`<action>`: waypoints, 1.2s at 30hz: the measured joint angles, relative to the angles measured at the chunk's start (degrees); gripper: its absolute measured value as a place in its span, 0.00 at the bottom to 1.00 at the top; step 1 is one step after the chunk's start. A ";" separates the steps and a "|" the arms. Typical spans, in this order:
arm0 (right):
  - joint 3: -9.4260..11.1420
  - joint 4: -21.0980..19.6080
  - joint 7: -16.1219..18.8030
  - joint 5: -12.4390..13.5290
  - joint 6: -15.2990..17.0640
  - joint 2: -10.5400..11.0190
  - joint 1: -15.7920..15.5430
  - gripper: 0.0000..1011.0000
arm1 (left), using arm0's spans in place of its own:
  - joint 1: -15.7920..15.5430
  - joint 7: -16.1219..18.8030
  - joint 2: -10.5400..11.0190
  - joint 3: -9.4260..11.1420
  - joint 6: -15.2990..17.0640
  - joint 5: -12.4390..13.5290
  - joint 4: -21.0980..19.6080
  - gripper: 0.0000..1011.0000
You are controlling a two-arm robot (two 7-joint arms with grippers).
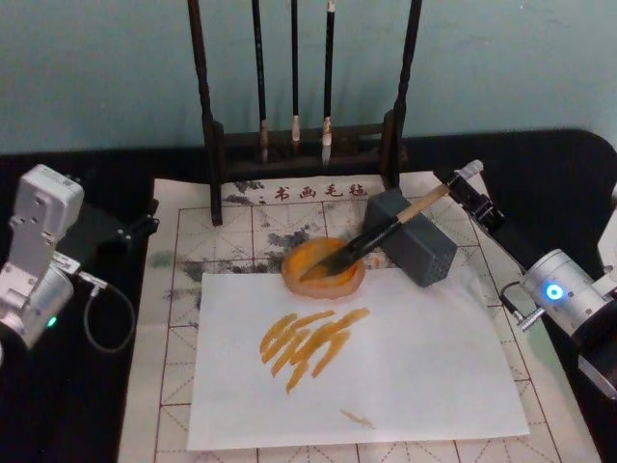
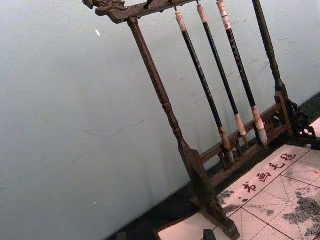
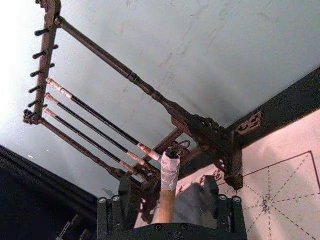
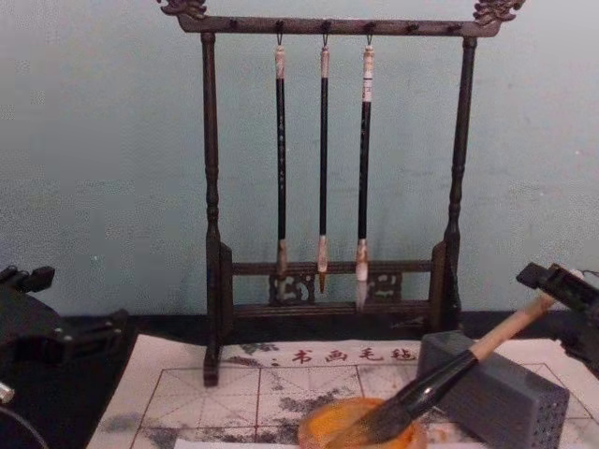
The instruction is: Pick up the brush from the inkstone, write on the paper, then place the brush back to its original position.
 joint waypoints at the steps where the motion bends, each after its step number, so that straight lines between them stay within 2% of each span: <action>1: 0.00 0.00 0.00 -0.01 0.00 0.00 -0.01 0.94 | 0.00 0.00 0.00 0.00 0.00 0.00 0.00 0.99; 6: 0.00 0.00 0.00 -0.03 0.00 0.00 -0.01 0.84 | 0.00 0.00 0.00 0.00 0.00 0.00 0.00 0.99; 8: 0.00 0.00 0.00 -0.04 0.00 0.00 -0.01 0.76 | 0.00 0.00 0.00 0.00 0.00 0.00 0.00 0.99; 14: 0.00 -0.01 0.00 -0.04 0.00 0.00 -0.01 0.60 | 0.00 0.00 0.00 0.00 0.00 0.00 0.00 0.99; 15: 0.00 0.00 0.00 -0.04 0.00 0.00 -0.01 0.54 | 0.00 0.00 0.00 0.00 0.00 0.00 0.00 0.99; 17: 0.00 0.00 0.00 -0.04 0.00 0.00 -0.01 0.51 | 0.00 0.00 0.00 0.00 0.00 0.00 0.00 0.99; 18: 0.00 0.00 0.00 -0.04 0.00 0.00 -0.01 0.45 | 0.00 0.00 0.00 0.00 0.00 0.00 0.00 0.99; 26: 0.00 0.00 0.00 -0.03 0.00 0.00 -0.01 0.20 | 0.00 0.00 0.00 0.00 0.00 0.00 0.00 0.99; 28: 0.00 -0.01 0.01 -0.02 0.00 0.00 -0.01 0.17 | 0.00 0.00 0.00 0.00 0.00 0.00 0.00 0.99; 36: 0.00 0.00 0.01 -0.02 0.00 0.00 -0.01 0.17 | 0.00 0.00 0.00 0.00 0.00 0.00 0.00 0.99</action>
